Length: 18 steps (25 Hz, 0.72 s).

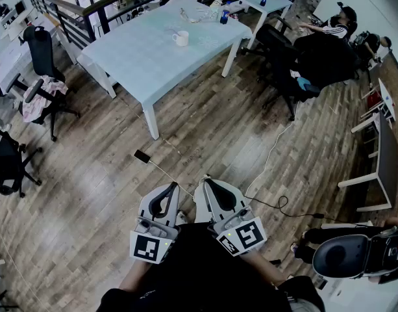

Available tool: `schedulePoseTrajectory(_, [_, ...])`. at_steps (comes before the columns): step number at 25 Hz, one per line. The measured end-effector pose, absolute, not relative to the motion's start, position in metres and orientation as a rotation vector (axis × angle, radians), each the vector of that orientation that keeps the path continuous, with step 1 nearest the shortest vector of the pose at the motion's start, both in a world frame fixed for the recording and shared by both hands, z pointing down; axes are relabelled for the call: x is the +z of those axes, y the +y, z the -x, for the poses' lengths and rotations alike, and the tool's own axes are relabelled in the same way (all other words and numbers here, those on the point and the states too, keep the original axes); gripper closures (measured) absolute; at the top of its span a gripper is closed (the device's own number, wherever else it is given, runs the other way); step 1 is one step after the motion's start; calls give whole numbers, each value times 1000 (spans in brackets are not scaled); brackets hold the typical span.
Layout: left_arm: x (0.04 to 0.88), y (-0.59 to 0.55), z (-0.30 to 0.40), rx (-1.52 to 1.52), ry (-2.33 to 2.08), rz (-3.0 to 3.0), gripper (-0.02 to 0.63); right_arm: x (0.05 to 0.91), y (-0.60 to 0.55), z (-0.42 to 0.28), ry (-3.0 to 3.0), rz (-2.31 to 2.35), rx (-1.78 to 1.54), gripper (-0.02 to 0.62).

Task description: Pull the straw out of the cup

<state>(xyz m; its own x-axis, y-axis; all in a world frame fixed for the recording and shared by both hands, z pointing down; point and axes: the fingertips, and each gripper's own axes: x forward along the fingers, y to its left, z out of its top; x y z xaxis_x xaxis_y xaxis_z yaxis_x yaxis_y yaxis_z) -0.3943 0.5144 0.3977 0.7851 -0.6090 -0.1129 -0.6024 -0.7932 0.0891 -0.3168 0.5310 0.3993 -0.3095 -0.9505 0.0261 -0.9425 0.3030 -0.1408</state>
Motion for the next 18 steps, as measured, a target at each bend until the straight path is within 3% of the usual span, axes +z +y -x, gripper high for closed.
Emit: schedulePoseTrajectory(18, [394, 525, 391, -267, -943, -2927, 594, 400, 544, 320, 2480, 1819, -199, 588])
